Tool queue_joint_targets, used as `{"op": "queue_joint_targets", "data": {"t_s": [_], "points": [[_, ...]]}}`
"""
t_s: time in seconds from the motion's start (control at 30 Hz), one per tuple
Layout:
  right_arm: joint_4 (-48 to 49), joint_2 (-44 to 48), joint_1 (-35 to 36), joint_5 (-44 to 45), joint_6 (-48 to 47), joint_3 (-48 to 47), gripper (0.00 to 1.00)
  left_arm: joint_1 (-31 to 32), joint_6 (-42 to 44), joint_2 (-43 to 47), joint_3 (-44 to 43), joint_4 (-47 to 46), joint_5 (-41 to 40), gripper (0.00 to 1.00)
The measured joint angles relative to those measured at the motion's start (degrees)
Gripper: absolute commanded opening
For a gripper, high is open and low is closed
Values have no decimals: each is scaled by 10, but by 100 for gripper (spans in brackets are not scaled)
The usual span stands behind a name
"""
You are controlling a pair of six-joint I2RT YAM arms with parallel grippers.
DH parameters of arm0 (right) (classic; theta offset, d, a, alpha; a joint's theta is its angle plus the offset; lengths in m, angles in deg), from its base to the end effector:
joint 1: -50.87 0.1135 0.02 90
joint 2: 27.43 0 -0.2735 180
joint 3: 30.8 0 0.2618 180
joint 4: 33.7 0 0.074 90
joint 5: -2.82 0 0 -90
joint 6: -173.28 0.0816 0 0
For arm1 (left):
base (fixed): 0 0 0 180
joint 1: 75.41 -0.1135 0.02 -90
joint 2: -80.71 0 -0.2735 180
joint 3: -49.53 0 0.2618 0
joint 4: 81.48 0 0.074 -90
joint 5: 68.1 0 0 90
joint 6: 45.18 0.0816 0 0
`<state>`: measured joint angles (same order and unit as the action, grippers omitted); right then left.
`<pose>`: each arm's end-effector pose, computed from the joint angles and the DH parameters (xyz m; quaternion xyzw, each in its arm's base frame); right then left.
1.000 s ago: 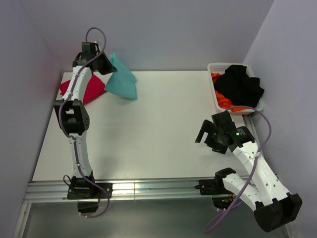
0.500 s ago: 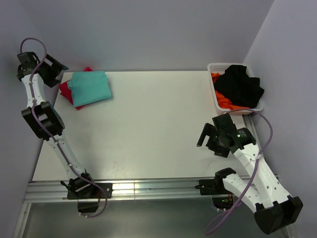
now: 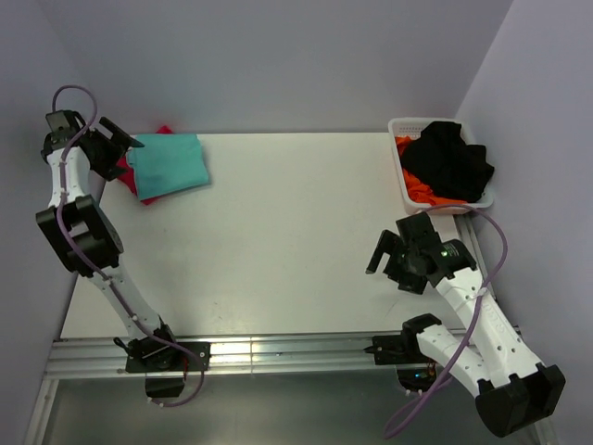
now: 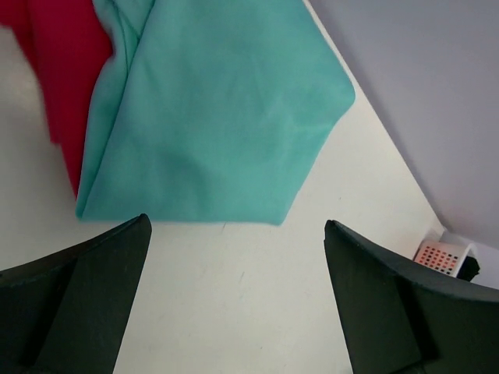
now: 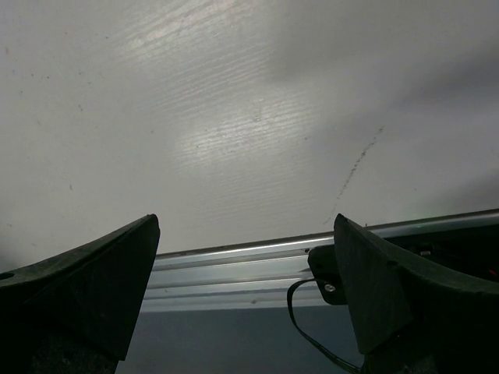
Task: Fold and stack the t-shirts
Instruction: Neatly place the folded tshirt to the corner
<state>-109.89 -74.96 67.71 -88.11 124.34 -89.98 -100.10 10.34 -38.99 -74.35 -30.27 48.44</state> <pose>0.1514 0.0472 0.2276 0.2029 0.9541 0.1136 0.1890 0.4848 0.1827 0.2626 -0.3740 0.8291 -0.2432 0.3370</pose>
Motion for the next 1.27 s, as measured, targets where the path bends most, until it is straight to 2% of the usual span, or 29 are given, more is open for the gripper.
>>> {"op": "queue_joint_targets", "data": {"t_s": [0.13,0.2,0.33,0.43,0.53,0.63,0.73,0.9,1.27], "points": [[10,4,0,-1,0,3,100,25,5,144,129,-6,-53,99],[20,10,0,-2,0,3,100,57,9,234,182,-6,-87,99],[43,25,0,-7,-5,3,100,147,21,368,226,-11,-135,100],[57,34,0,-15,-16,1,99,183,28,427,249,-2,-154,99],[67,40,0,-20,-30,-3,100,181,33,468,282,14,-193,100],[71,43,0,-26,-49,-16,100,178,36,512,350,24,-218,99],[78,43,0,-33,-65,-24,100,178,34,545,412,48,-224,99],[84,43,0,-48,-85,-24,100,184,23,587,469,61,-210,99],[98,59,28,-57,-109,-24,100,204,6,658,440,38,-193,100]]}}
